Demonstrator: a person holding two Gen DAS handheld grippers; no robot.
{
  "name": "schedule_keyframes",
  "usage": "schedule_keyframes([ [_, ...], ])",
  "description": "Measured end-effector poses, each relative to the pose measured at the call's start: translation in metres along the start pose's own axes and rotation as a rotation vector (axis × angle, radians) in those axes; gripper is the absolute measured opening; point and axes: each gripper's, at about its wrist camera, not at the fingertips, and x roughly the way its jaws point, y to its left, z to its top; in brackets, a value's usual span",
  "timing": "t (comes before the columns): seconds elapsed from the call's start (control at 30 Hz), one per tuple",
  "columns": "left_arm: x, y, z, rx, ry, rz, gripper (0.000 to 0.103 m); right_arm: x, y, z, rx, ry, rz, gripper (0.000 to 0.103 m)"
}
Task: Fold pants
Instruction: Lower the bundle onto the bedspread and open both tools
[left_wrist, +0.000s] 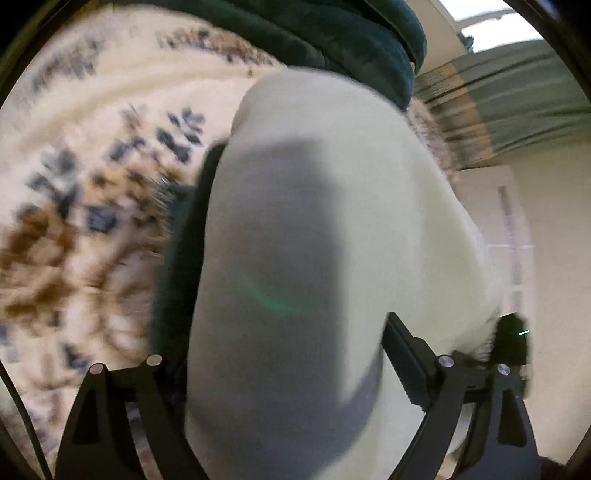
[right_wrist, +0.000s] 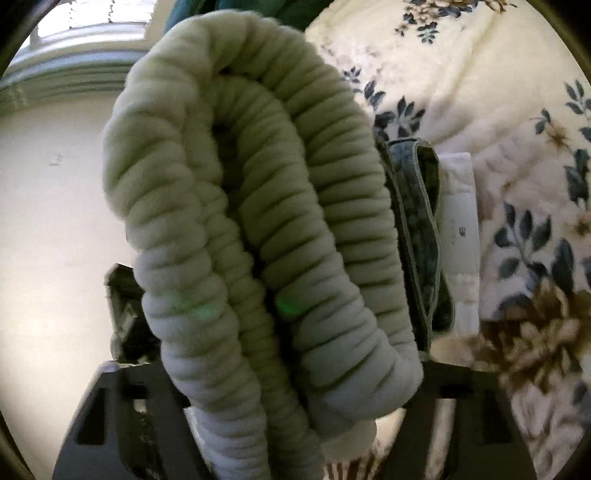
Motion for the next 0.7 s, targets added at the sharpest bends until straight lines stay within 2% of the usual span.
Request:
schedule_keyframes([
  [0.03, -0.007, -0.007, -0.003, 0.008, -0.011, 0.048, 0.089, -0.006, 0.001, -0.006, -0.007, 0.021, -0.037, 0.095],
  [0.1, -0.036, -0.031, -0.015, 0.045, -0.095, 0.171, 0.087, -0.024, 0.027, -0.011, -0.098, -0.016, -0.189, 0.096],
  [0.17, -0.061, -0.048, -0.027, 0.063, -0.177, 0.250, 0.087, -0.040, 0.051, -0.020, -0.195, -0.061, -0.328, 0.096],
  [0.2, -0.077, -0.060, -0.036, 0.076, -0.226, 0.289, 0.088, -0.051, 0.067, -0.028, -0.256, -0.102, -0.427, 0.096],
  [0.3, -0.109, -0.093, -0.058, 0.099, -0.299, 0.406, 0.089, -0.085, 0.119, -0.056, -0.418, -0.228, -0.653, 0.096],
  [0.37, -0.132, -0.113, -0.071, 0.106, -0.342, 0.443, 0.089, -0.120, 0.158, -0.075, -0.471, -0.289, -0.700, 0.096],
  [0.47, -0.157, -0.141, -0.100, 0.128, -0.395, 0.492, 0.090, -0.157, 0.192, -0.106, -0.531, -0.367, -0.744, 0.096],
  [0.7, -0.230, -0.216, -0.185, 0.176, -0.547, 0.539, 0.090, -0.277, 0.264, -0.209, -0.627, -0.469, -0.714, 0.097],
])
